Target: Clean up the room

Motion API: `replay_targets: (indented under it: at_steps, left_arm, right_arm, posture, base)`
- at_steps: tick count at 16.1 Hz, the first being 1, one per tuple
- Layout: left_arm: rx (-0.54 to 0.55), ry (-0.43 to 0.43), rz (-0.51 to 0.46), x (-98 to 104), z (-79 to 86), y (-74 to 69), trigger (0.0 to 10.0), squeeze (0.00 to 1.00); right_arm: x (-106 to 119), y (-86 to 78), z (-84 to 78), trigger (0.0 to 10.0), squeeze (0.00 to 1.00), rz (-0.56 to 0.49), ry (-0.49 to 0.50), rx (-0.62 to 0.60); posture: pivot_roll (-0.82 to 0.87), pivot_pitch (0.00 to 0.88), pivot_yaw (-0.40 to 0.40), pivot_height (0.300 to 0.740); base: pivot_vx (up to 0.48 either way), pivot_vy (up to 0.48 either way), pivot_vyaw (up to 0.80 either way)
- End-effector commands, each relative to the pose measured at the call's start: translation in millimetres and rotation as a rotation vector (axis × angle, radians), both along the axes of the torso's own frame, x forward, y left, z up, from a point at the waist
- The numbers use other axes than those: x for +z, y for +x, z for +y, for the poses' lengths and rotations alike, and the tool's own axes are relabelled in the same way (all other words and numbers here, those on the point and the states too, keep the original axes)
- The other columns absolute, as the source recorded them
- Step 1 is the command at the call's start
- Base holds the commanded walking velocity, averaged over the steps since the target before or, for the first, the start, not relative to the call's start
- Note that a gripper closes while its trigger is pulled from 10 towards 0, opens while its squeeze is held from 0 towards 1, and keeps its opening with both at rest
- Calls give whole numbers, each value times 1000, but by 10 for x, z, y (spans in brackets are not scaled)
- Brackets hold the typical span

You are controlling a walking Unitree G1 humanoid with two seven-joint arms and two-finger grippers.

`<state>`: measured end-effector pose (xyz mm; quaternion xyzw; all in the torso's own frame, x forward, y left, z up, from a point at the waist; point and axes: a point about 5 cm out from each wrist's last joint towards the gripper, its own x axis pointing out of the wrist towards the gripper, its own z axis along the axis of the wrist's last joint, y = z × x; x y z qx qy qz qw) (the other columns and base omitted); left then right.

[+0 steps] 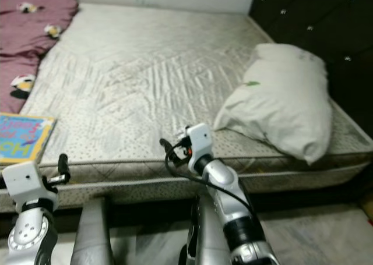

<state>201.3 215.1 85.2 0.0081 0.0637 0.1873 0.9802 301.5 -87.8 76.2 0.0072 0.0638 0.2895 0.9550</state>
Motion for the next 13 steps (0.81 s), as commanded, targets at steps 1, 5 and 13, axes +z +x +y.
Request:
replay_targets:
  at_steps: [1,5,13]
  left_arm:
    - [4,0,-13,67,-19,-18,10000,0]
    - [80,16,34,65,82,-342,10000,0]
    - [-20,86,19,178,-41,-242,10000,0]
  right_arm:
    - [54,78,2,10000,0,-31,-11,-14]
    - [76,200,167,10000,0,-44,-15,-3]
    - [237,475,272,10000,0,-88,-11,-120]
  posture:
    - [245,0,-121,503]
    - [301,45,-148,503]
    - [298,76,-146,503]
  base:
    - [0,0,0]
    - [0,0,0]
    - [0,0,300]
